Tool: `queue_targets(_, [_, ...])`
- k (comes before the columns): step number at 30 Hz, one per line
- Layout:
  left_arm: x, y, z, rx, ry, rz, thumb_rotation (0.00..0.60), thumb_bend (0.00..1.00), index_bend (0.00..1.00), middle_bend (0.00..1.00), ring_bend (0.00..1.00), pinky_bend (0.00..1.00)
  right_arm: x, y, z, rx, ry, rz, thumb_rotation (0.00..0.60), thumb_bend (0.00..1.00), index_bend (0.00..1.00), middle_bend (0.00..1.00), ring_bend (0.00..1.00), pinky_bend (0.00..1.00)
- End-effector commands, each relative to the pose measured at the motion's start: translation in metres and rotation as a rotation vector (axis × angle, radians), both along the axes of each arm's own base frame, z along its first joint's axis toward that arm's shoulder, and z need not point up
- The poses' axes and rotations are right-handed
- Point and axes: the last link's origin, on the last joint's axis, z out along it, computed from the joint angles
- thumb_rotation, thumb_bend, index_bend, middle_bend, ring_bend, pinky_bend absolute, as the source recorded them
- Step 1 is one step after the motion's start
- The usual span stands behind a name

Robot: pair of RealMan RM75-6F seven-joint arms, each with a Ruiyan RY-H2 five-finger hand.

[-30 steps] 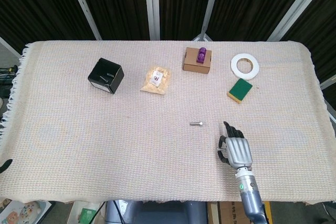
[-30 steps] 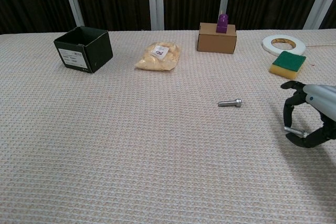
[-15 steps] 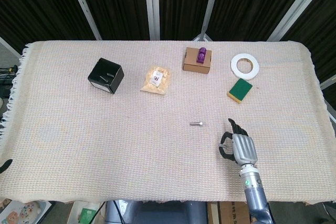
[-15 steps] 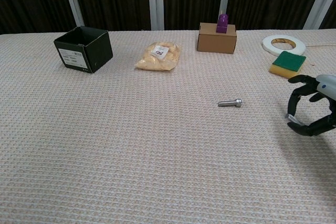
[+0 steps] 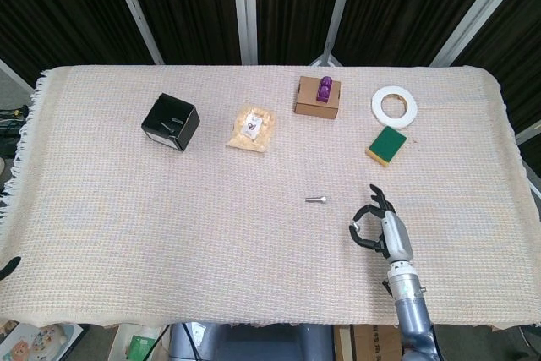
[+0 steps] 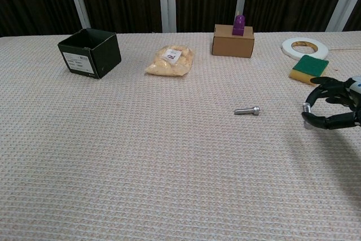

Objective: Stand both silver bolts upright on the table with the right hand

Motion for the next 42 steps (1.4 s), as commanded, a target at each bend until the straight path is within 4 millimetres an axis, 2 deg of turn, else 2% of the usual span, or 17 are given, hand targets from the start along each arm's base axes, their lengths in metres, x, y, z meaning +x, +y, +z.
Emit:
queue_targets(1, [0.0, 0.0, 0.0, 0.0, 0.0, 0.0, 0.6, 0.12, 0.08, 0.04, 0.0, 0.14, -0.009, -0.001, -0.01, -0.054, -0.036, 0.034, 0.6, 0.4, 0.66, 0.07, 0.13, 0.05])
queue_targets(6, [0.0, 0.0, 0.0, 0.0, 0.0, 0.0, 0.6, 0.12, 0.08, 0.04, 0.0, 0.14, -0.013, 0.0, -0.012, -0.087, -0.033, 0.075, 0.6, 0.4, 0.66, 0.07, 0.13, 0.03])
queue_targets(13, [0.0, 0.0, -0.001, 0.0, 0.001, 0.0, 0.6, 0.12, 0.08, 0.04, 0.0, 0.14, -0.019, 0.002, -0.014, -0.097, -0.001, 0.088, 0.6, 0.4, 0.66, 0.07, 0.08, 0.0])
queue_targets(21, [0.001, 0.0, -0.001, 0.002, 0.003, -0.001, 0.6, 0.12, 0.08, 0.04, 0.0, 0.14, -0.027, 0.006, -0.023, -0.035, -0.028, 0.015, 0.6, 0.4, 0.66, 0.07, 0.06, 0.0])
queue_targets(42, [0.001, -0.001, -0.001, 0.003, 0.001, -0.004, 0.6, 0.12, 0.08, 0.04, 0.0, 0.14, -0.036, 0.005, -0.024, 0.031, -0.071, -0.069, 0.6, 0.4, 0.66, 0.07, 0.04, 0.0])
